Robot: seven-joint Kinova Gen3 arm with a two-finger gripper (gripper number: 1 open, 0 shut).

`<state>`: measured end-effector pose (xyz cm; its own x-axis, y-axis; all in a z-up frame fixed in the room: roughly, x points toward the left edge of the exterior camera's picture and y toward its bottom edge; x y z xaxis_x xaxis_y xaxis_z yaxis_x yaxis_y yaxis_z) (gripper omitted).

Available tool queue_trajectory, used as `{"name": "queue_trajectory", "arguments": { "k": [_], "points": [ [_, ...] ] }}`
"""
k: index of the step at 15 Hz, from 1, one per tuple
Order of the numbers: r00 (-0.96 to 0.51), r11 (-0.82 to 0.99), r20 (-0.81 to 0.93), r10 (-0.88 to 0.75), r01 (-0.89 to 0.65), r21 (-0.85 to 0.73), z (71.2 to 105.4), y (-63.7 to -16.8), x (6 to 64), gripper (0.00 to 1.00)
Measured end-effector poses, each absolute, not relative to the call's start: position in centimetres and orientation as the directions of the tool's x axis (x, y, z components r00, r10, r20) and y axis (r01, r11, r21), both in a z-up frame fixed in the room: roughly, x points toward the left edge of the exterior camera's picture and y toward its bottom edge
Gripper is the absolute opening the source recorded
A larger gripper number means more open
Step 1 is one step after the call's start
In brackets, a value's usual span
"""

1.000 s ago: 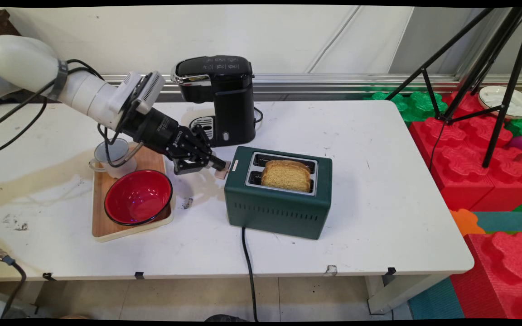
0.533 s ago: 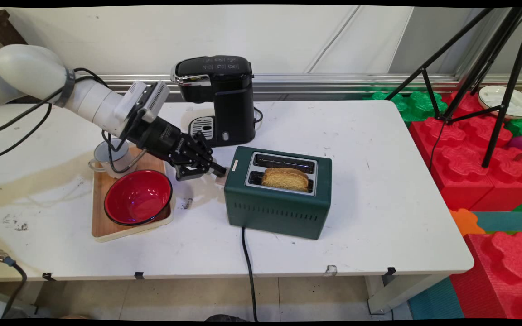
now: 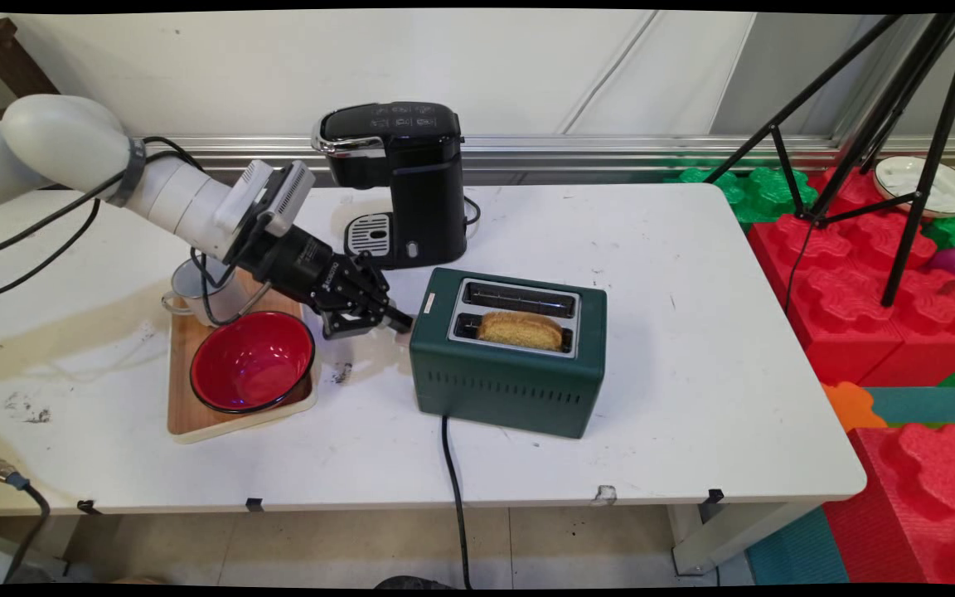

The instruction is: Press the toaster switch

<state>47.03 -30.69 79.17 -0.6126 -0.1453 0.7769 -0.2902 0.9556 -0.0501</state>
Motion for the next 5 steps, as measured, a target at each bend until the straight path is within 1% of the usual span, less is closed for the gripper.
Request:
{"name": "queue_trajectory", "arguments": {
  "k": [5],
  "points": [
    [-0.618,0.957,0.772,-0.148,-0.286,-0.046,78.62,-30.51,47.2,0.0]
  ]
}}
